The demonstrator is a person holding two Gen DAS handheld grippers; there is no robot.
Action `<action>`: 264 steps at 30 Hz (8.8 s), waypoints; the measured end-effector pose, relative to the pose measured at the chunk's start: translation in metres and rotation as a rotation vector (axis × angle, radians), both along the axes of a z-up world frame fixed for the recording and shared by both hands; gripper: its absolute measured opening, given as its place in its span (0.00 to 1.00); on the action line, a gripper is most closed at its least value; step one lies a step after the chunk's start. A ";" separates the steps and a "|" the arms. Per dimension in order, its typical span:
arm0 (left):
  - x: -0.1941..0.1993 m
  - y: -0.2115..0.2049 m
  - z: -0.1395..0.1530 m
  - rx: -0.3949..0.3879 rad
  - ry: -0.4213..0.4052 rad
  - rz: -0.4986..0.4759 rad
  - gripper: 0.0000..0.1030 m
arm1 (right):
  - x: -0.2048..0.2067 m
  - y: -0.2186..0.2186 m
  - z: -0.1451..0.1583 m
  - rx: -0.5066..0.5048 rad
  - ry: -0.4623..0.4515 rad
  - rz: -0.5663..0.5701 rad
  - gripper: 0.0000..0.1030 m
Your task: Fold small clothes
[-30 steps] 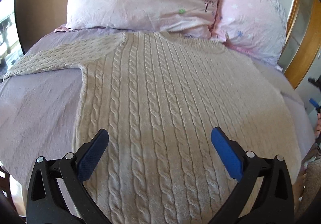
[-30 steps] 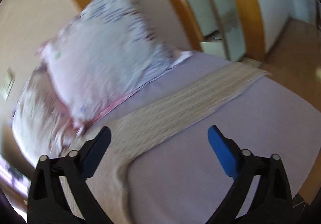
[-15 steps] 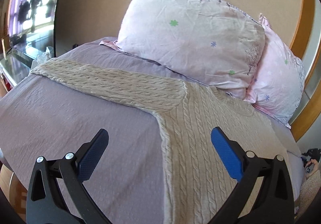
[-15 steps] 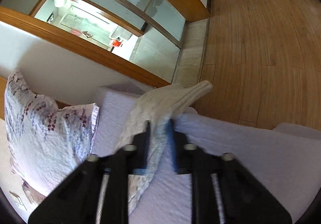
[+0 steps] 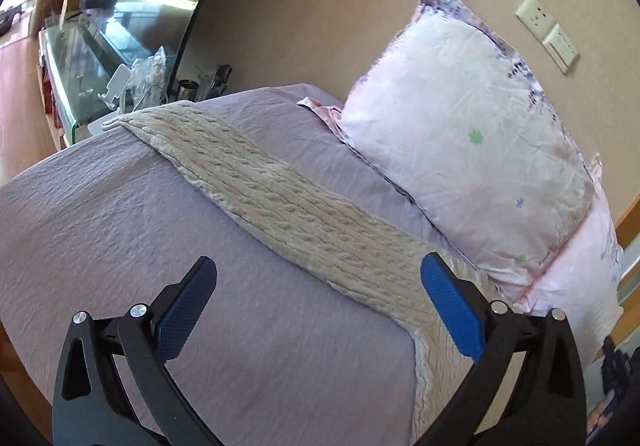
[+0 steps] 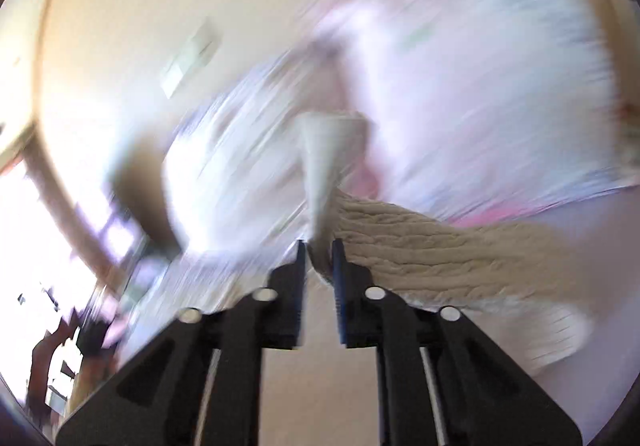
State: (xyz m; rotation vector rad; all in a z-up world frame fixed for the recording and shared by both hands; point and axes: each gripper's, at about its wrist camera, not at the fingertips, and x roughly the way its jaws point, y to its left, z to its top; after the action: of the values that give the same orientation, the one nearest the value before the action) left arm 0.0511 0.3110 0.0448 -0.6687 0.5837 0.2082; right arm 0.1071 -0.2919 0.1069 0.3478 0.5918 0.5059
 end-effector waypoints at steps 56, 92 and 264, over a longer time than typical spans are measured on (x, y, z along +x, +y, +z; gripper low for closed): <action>-0.055 -0.131 -0.037 -0.098 0.096 -0.682 0.81 | -0.135 -0.143 -0.148 0.216 0.407 -0.075 0.53; 0.152 -0.189 0.007 -0.116 0.010 -0.559 0.07 | 0.091 -0.124 -0.057 0.249 0.182 -0.201 0.12; 0.006 -0.368 -0.055 0.565 0.262 -0.653 0.99 | -0.066 -0.002 -0.109 -0.534 0.314 -0.173 0.98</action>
State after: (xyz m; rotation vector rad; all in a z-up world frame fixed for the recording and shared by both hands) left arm 0.0567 -0.0567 -0.0106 0.1168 0.9169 -0.1560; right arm 0.0407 -0.2936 -0.0022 -0.0351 0.9627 0.1121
